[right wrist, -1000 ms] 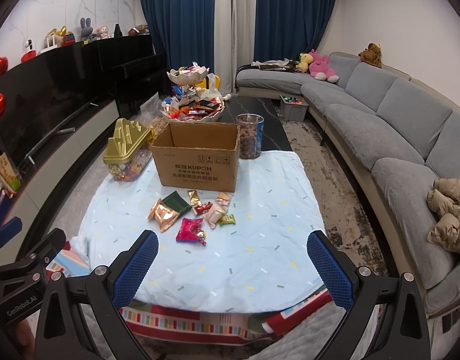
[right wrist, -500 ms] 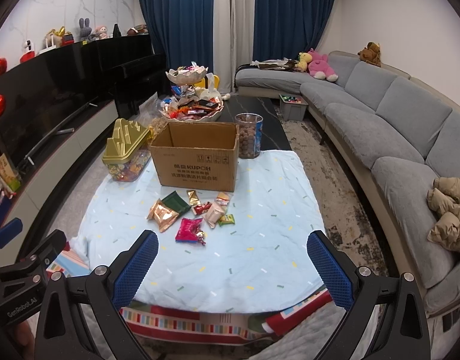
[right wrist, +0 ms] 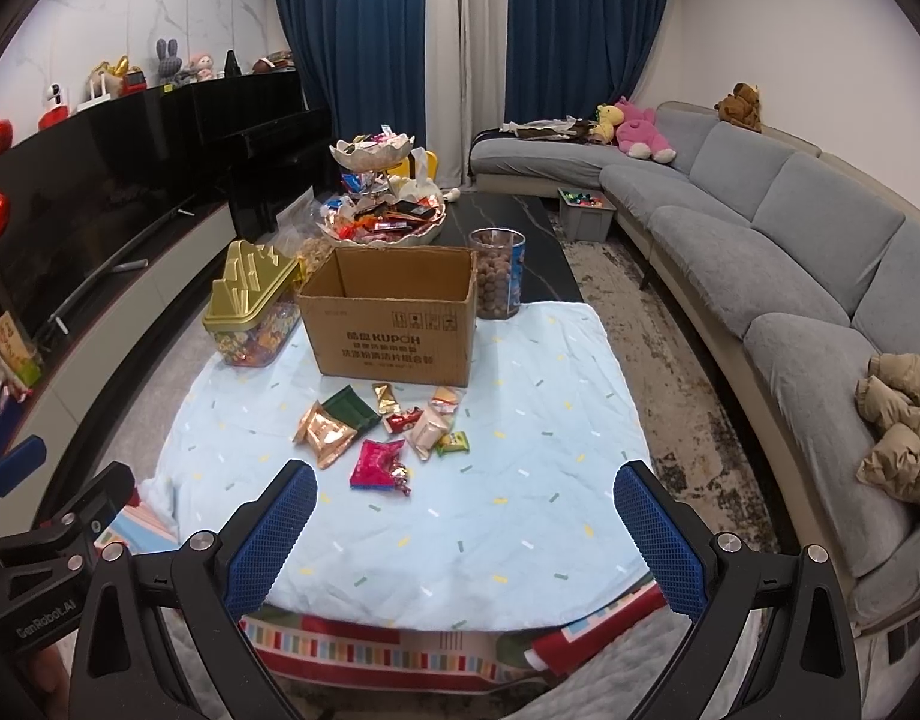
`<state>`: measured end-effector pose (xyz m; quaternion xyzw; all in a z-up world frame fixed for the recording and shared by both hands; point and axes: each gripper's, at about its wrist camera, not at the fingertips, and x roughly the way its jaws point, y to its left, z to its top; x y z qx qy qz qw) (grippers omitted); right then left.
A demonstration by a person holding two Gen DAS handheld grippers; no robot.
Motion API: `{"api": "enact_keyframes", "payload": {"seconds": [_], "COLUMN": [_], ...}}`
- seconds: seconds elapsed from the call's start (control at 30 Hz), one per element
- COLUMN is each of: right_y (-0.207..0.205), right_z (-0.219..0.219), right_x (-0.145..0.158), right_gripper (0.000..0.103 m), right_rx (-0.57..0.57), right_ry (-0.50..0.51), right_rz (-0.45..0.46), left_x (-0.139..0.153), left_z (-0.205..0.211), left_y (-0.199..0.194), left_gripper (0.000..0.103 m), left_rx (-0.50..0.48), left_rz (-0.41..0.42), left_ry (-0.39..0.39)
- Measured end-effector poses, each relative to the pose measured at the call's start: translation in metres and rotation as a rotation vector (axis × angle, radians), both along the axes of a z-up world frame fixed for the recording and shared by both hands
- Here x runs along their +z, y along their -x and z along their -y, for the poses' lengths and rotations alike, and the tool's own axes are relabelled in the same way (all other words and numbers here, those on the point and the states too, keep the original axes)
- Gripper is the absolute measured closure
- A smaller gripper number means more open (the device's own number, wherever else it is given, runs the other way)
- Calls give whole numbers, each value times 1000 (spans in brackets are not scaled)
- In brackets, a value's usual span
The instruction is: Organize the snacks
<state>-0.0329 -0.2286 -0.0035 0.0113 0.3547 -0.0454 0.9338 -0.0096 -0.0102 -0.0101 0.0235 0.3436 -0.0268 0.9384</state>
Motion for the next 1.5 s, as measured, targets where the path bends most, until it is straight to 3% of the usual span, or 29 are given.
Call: {"api": "enact_keyframes", "payload": {"seconds": [0.73, 1.5], "right_y": [-13, -86], "right_z": [6, -7], "right_x": [1, -60], "right_gripper": [2, 2], "right_rx": [-2, 22], "right_ry": [17, 56], "right_rz": [7, -54], "left_x": [5, -44], "left_z": [4, -3], "left_y": [-13, -82], "left_gripper": [0, 0], "left_rx": [-5, -23], "left_rz": [10, -46], "left_ry": [2, -69]}}
